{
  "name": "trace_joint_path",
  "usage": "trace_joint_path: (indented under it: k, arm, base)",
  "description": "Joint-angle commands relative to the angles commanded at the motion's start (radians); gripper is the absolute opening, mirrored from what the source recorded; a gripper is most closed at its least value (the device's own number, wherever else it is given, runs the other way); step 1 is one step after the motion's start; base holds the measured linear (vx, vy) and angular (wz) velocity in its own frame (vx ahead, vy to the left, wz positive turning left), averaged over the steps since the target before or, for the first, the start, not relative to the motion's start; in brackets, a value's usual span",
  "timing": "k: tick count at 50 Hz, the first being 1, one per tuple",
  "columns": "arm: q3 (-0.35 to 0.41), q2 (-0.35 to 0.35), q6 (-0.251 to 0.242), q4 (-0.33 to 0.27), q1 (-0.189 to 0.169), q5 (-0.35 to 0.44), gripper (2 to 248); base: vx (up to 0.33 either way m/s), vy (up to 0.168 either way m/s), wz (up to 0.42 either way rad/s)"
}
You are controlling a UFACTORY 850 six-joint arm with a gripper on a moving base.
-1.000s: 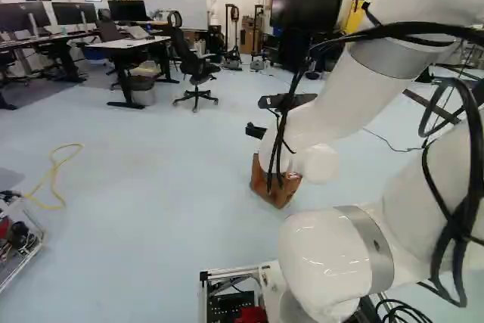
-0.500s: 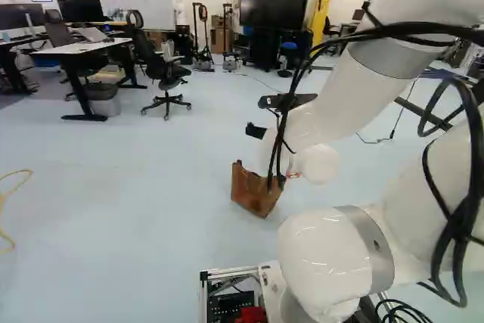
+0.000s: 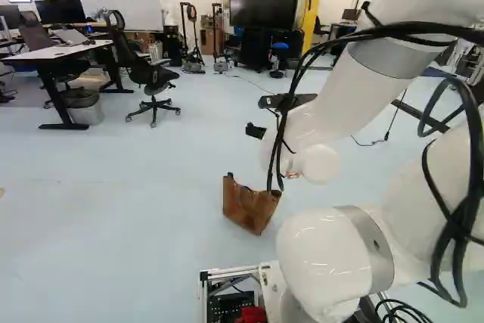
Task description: Pick up the grocery bag from the ground
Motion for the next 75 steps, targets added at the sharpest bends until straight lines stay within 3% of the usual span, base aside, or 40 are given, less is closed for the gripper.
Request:
trace_joint_path:
  k: [7,8,33,58,75]
  arm:
    - [0.0,0.0,0.0,0.0,0.0,0.0,247]
    - [-0.028,-0.034,0.0,0.0,-0.007,0.0,247]
    - [-0.158,-0.177,0.0,0.0,-0.027,-0.004,247]
    - [-0.305,-0.369,0.0,-0.03,-0.041,-0.183,247]
    - [-0.41,-0.507,0.0,-0.057,-0.038,-0.224,247]
  base:
    - [0.248,-0.078,-0.028]
    - [0.244,-0.073,-0.058]
    - [0.023,-0.007,-0.008]
    - [0.0,0.0,0.0]
    - [0.0,0.0,0.0]
